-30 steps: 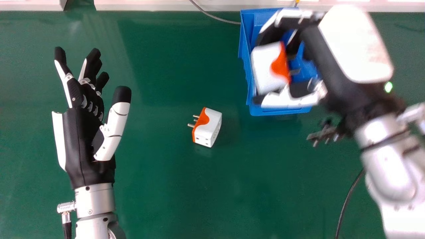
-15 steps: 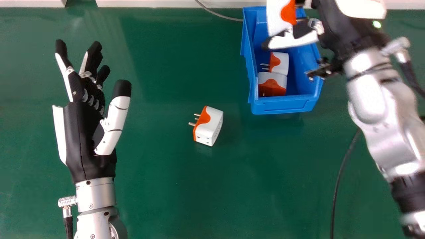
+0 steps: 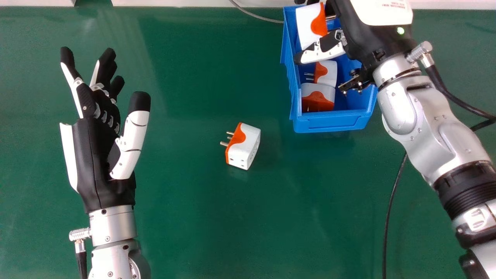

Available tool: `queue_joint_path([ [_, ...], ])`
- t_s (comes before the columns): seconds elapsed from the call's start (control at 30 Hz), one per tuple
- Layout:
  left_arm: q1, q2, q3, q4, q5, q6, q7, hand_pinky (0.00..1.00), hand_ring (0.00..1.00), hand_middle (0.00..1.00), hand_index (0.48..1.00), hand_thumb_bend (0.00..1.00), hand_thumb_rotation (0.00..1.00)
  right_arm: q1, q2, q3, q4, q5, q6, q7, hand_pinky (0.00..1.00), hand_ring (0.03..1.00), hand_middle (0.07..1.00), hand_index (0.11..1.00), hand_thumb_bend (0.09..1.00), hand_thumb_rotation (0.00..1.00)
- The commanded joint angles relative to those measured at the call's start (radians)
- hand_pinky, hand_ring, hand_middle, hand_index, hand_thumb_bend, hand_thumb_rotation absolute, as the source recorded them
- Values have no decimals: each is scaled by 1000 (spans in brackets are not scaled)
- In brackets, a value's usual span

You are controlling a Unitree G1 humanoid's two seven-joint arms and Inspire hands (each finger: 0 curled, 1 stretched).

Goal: Pick all objects and put in blue box

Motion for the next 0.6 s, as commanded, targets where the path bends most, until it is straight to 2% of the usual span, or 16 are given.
queue_joint_path([
  [0.0, -5, 3, 0, -5, 9, -17, 2, 916, 937, 916, 906, 694, 600, -43, -17, 5, -46, -15, 46, 15, 458, 586, 646, 497, 507, 69],
  [0.03, -6, 3, 0, -4, 7, -18, 1, 917, 937, 916, 906, 696, 599, -42, -20, 9, -54, -19, 60, 21, 517, 647, 691, 495, 513, 94],
  [0.1, -7, 3, -1, -1, 1, -20, -3, 916, 937, 916, 906, 697, 596, -40, -27, 16, -68, -26, 85, 35, 569, 705, 734, 495, 518, 115],
  [0.2, -6, 6, 0, 0, 4, -22, -3, 915, 936, 915, 906, 696, 599, -35, -37, 23, -93, -30, 116, 50, 588, 718, 748, 495, 520, 122],
  [0.3, -6, 7, -1, 1, -2, -20, -8, 923, 940, 917, 908, 690, 596, -36, -42, 26, -105, -29, 142, 69, 599, 740, 770, 495, 522, 127],
  [0.33, -5, 7, 0, 1, 0, -18, -6, 924, 941, 918, 908, 691, 595, -37, -41, 25, -108, -28, 154, 81, 588, 740, 774, 495, 522, 128],
  [0.47, -3, 8, 2, -1, 20, -17, 7, 918, 940, 919, 904, 689, 607, -35, -41, 19, -120, -16, 170, 106, 580, 757, 804, 496, 523, 130],
  [0.57, -2, 8, 0, -6, 9, -12, -1, 919, 941, 920, 906, 690, 605, -33, -43, 18, -130, -12, 179, 116, 600, 776, 827, 496, 523, 131],
])
